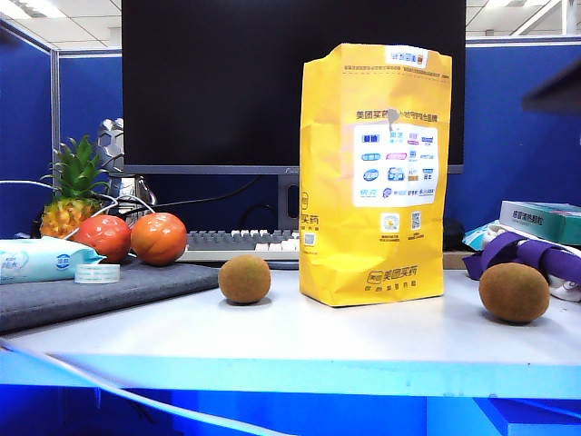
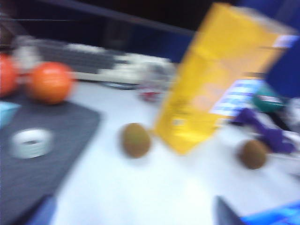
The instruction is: Pick up the kiwifruit and throw it into the yellow paper bag.
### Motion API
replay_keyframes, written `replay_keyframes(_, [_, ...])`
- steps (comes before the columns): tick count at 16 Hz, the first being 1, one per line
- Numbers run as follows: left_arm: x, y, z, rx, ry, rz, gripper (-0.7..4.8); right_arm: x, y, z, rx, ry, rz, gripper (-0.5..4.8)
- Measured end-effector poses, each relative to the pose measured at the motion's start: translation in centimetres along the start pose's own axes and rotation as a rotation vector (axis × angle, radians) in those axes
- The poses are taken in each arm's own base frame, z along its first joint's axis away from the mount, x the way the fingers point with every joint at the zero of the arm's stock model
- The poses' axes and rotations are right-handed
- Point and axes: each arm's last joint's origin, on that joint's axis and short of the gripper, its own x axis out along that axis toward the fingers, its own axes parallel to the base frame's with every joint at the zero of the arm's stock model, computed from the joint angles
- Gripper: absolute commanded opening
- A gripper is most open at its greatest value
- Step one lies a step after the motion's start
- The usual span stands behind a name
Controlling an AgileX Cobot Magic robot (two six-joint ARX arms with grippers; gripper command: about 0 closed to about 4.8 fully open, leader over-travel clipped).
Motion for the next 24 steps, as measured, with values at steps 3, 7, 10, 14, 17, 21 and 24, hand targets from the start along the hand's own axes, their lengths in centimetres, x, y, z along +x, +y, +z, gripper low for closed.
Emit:
replay_keyframes(3, [0.0, -0.2, 0.4, 0.023, -0.037, -0.048, 4.79, 0.0, 0.1, 0.3, 0.017, -0.023, 0.02, 4.79])
replay_keyframes(7, [0.9, -1.0, 3.1, 0.096, -0.012, -0.028, 4.79, 0.0, 0.9, 4.0, -0.007, -0.11, 0.018, 4.79])
replay_keyframes(10, [5.3, -2.0, 5.9, 0.286, 0.131, -0.016, 4.79, 0.9, 0.7, 7.3, -0.123, -0.108, -0.175, 4.79])
replay_keyframes(14, [9.9, -3.5, 7.1, 0.307, 0.267, -0.304, 4.79, 3.9, -0.5, 7.6, -0.094, 0.191, -0.259, 4.79])
replay_keyframes(17, [12.1, -4.4, 7.3, 0.262, 0.275, -0.475, 4.79, 6.5, -1.7, 7.1, -0.039, 0.404, -0.288, 4.79])
replay_keyframes(21, [12.7, -4.6, 7.9, 0.188, 0.245, -0.481, 4.79, 9.7, -3.9, 5.1, 0.002, 0.628, -0.337, 4.79])
replay_keyframes(24, [12.6, -5.0, 7.8, 0.189, 0.248, -0.498, 4.79, 11.2, -5.0, 3.3, 0.001, 0.72, -0.354, 4.79])
